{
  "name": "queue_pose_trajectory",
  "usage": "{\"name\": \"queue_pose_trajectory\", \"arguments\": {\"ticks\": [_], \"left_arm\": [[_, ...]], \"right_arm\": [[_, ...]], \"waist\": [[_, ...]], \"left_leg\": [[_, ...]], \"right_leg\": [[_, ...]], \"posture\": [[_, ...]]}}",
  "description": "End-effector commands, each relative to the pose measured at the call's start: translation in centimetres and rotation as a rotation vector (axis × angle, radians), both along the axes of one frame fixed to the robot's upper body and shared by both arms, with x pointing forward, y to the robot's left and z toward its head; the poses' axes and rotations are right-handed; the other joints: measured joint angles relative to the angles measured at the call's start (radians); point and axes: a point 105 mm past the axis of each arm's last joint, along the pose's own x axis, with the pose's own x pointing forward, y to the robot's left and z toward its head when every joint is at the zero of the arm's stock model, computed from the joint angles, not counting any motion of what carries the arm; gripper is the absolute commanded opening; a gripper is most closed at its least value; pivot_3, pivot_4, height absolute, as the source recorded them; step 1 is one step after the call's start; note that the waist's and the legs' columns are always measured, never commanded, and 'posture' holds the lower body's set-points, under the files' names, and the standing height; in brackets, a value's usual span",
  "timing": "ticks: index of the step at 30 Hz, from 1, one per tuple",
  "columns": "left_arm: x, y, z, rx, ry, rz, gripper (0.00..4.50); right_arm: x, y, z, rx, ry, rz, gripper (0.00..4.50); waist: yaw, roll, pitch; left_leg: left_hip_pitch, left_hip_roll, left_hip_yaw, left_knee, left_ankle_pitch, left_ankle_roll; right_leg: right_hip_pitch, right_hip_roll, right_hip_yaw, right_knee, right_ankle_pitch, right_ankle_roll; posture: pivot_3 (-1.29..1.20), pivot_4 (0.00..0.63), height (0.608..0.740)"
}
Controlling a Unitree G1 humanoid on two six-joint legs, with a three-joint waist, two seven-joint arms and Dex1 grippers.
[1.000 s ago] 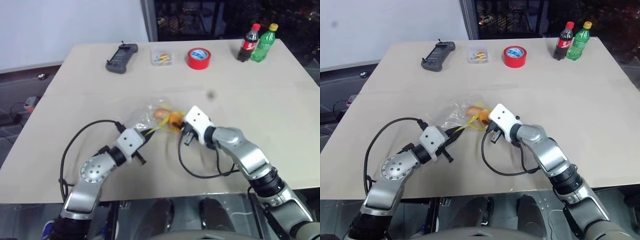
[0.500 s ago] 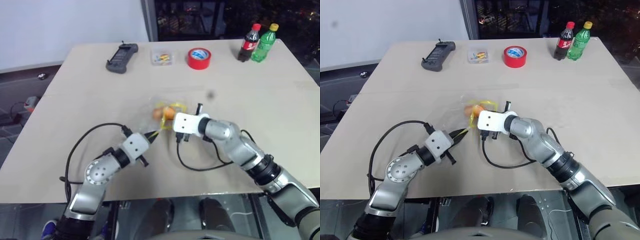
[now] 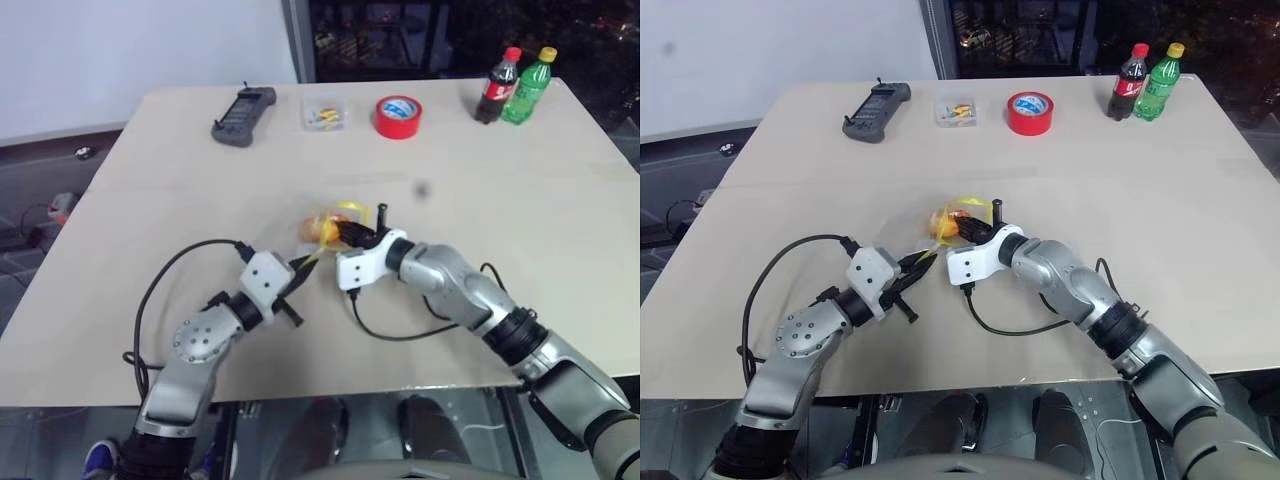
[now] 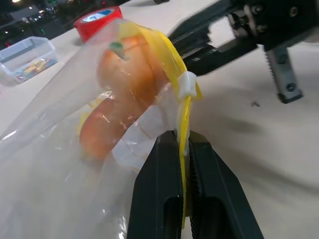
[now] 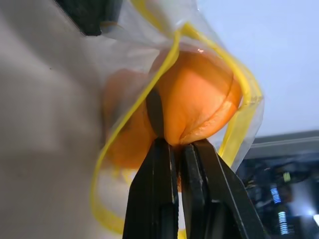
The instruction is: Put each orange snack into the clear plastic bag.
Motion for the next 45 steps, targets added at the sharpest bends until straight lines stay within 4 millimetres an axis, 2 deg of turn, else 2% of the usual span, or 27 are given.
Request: {"name": "queue_pose_trajectory", "arguments": {"ticks": [1,3,7,10,16,20,30,42,45], "left_arm": [[-0.2,-0.3,1.0,0.007,-0.045,-0.018,0.00],[-0.1,-0.3,1.1,-0.002,-0.044,-0.011,0.00],[0.1,0.0,1.5,-0.051,-0.035,0.011,0.00],[0.4,0.4,2.0,-0.111,-0.024,0.034,0.00],[1.1,1.7,3.1,-0.240,-0.004,0.074,0.00],[1.0,1.6,3.6,-0.264,-0.007,0.050,0.00],[1.0,2.1,4.0,-0.299,0.013,0.052,0.00],[0.7,2.2,4.4,-0.317,0.027,0.042,0.00],[0.8,2.3,4.5,-0.315,0.026,0.040,0.00]], "right_arm": [[-0.3,1.1,1.7,0.047,-0.062,0.059,0.37],[-0.4,1.3,0.7,0.005,-0.051,0.079,1.08],[-0.5,0.4,0.2,-0.017,-0.034,0.088,2.94],[-0.6,-1.1,0.7,0.015,0.034,0.081,2.94],[-1.2,-4.8,3.1,0.172,0.224,0.024,2.94],[-0.2,-6.9,2.1,0.116,0.220,-0.058,2.94],[0.8,-5.6,-0.6,0.122,0.362,-0.069,2.94],[2.9,-3.2,-1.8,0.222,0.460,-0.088,2.94],[3.3,-2.9,-1.4,0.235,0.443,-0.085,2.19]], "waist": [[0.000,0.000,0.000],[0.000,0.000,0.000],[0.001,0.000,0.000],[0.003,0.000,0.000],[-0.002,0.000,0.000],[0.001,0.000,0.000],[0.001,0.000,0.000],[-0.001,0.000,0.000],[-0.002,0.000,0.000]], "left_leg": [[0.000,0.000,0.000,0.000,0.000,0.000],[0.000,0.000,0.000,0.000,0.000,0.000],[0.000,0.000,0.000,0.000,0.000,0.000],[0.000,0.000,0.000,0.000,0.000,0.000],[0.000,0.000,0.000,0.000,0.000,0.000],[0.001,0.001,0.000,0.000,0.000,0.000],[0.001,0.001,0.001,0.000,0.000,0.000],[0.001,0.002,0.001,0.000,0.000,0.000],[0.001,0.002,0.001,0.000,0.000,-0.001]], "right_leg": [[0.000,0.000,0.000,0.000,0.000,0.000],[0.000,0.000,0.000,0.000,0.000,0.000],[0.000,0.000,0.000,0.000,0.000,0.000],[0.000,0.000,0.000,0.000,0.000,0.000],[0.001,0.000,0.001,0.000,0.000,0.000],[0.002,0.001,0.000,0.000,0.000,0.000],[0.002,0.001,0.001,0.000,0.000,0.000],[0.002,0.001,0.001,0.000,0.000,0.000],[0.002,0.001,0.001,0.000,0.000,0.000]], "posture": [[0.00,0.150,0.740],[0.00,0.150,0.740],[0.00,0.150,0.740],[0.00,0.150,0.740],[0.00,0.150,0.740],[0.00,0.150,0.740],[0.00,0.150,0.740],[0.00,0.150,0.740],[0.00,0.150,0.740]]}}
